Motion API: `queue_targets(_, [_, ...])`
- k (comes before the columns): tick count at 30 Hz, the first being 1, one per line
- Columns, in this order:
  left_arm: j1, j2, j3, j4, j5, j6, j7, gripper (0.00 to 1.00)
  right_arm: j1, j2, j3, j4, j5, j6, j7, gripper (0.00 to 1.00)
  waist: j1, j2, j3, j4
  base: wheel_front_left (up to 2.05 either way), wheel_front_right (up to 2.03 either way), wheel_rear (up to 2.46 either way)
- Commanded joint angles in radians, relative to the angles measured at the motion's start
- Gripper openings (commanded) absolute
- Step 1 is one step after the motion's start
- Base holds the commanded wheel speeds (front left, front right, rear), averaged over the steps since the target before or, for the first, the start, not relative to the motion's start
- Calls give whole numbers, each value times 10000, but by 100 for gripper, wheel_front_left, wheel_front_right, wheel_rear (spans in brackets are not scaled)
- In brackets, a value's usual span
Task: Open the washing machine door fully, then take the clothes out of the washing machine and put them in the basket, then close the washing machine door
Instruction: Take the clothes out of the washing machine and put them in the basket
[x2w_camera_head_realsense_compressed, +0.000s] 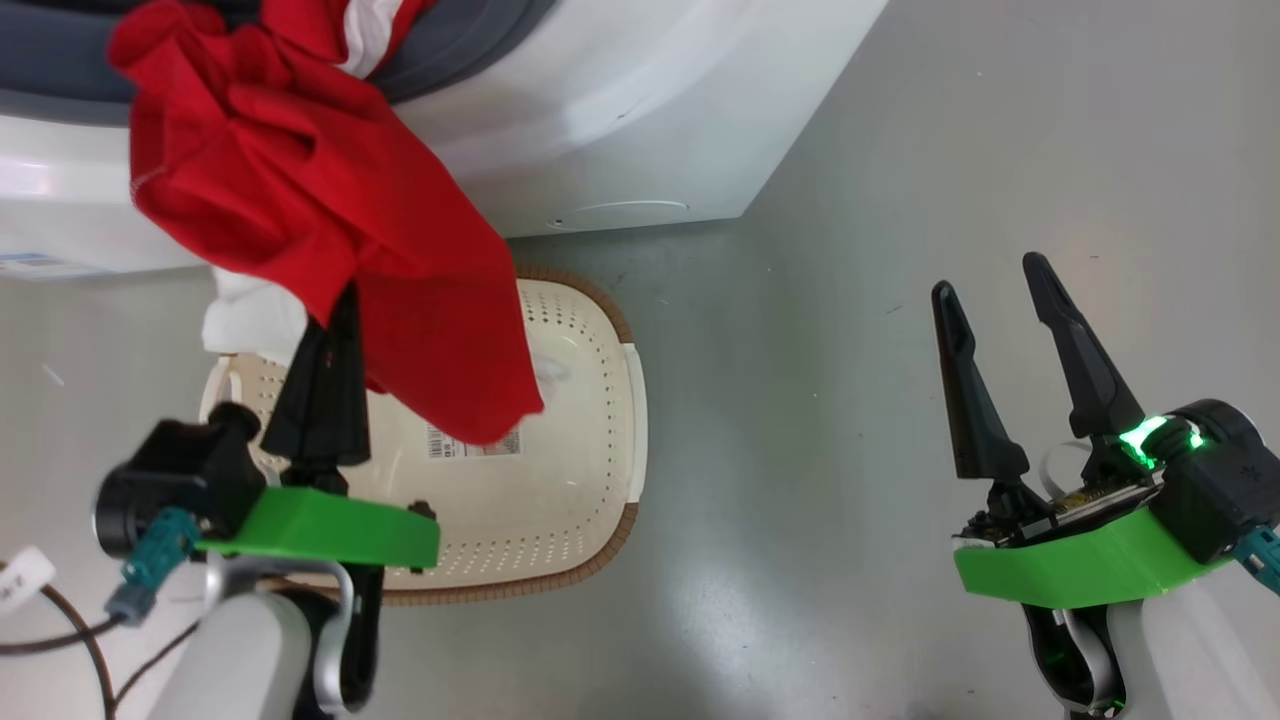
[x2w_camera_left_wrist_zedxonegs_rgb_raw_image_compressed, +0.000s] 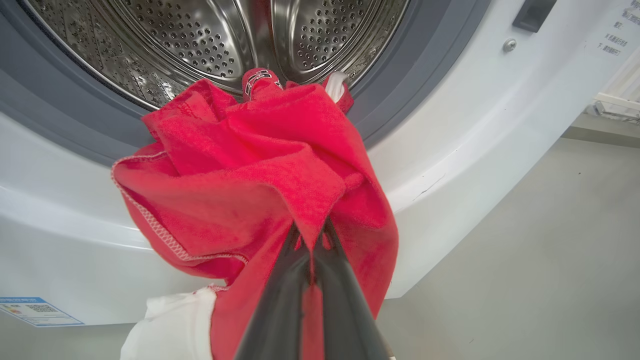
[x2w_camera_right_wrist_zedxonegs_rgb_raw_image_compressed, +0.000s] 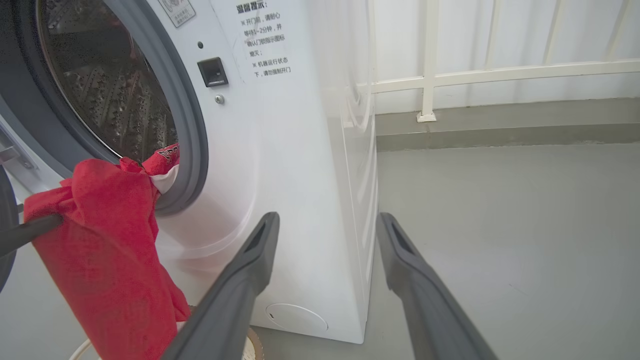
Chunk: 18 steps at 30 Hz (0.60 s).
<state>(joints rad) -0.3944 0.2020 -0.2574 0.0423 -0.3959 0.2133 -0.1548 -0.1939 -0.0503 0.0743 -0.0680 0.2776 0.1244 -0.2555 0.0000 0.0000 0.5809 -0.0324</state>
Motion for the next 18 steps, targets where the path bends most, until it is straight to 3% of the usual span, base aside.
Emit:
queue_targets(1, [262, 143, 271, -411, 39, 94, 3, 0, 209, 1, 183, -280, -54, 63, -63, 100, 0, 0, -15, 42, 0, 0, 0])
queue_targets(10, [1015, -31, -59, -1019, -23, 241, 156, 0, 265, 1, 109, -361, -148, 63, -63, 100, 0, 0, 31, 211, 0, 0, 0])
queue_targets(18, [1247, -155, -197, -393, -277, 112, 114, 0, 185, 1, 189, -361, -153, 63, -63, 100, 0, 0, 121, 251, 0, 0, 0])
